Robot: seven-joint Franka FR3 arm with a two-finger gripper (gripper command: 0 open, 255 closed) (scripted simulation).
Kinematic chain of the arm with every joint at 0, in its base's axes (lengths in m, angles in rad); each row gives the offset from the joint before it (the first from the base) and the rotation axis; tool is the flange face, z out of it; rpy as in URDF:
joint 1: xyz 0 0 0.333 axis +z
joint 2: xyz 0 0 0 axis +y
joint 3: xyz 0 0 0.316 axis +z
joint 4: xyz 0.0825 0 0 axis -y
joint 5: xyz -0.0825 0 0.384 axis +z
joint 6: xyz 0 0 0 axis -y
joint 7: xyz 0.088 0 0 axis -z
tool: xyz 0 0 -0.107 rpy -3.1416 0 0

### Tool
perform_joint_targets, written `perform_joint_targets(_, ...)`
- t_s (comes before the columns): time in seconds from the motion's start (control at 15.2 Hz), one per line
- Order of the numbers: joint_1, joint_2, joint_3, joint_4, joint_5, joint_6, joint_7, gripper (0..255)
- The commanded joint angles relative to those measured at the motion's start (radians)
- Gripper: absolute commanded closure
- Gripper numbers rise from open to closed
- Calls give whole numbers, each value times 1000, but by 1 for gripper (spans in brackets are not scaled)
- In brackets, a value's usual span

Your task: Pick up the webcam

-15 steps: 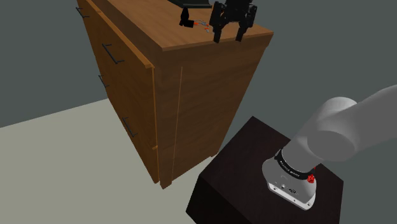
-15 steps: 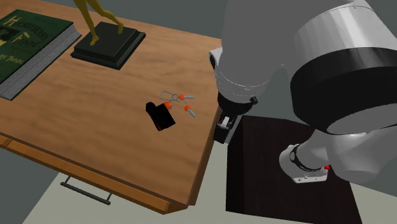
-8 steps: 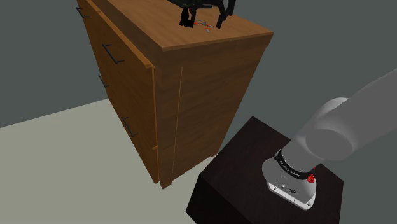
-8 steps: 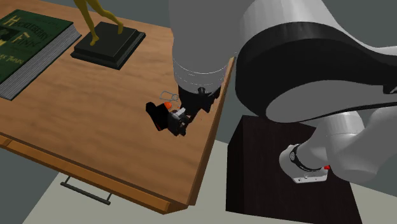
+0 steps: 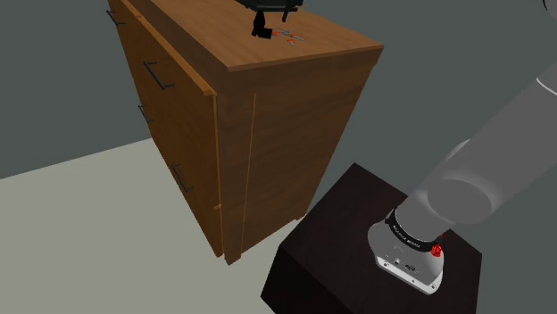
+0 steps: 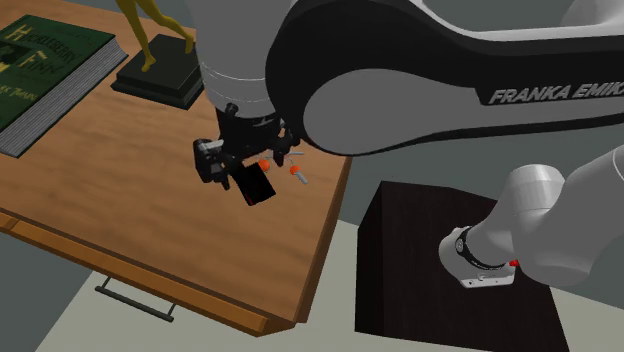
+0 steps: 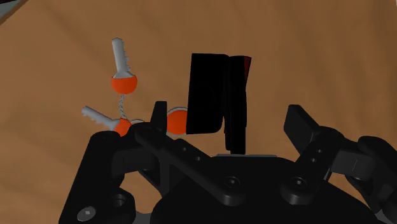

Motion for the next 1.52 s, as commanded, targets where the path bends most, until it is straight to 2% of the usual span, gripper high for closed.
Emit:
perform_joint_targets(0.0,0,4,1,-15,0,23,11,0)
perform_joint_targets(0.33,0,-10,1,-106,3,100,5,0)
perform_joint_targets(0.46,0,-10,1,-106,3,100,5,0)
perform_joint_targets(0.53,0,-10,1,-106,4,100,4,255)
perform_joint_targets(1.12,0,-10,1,-106,3,100,5,255)
perform_joint_targets(1.45,0,2,1,-24,0,31,10,255)
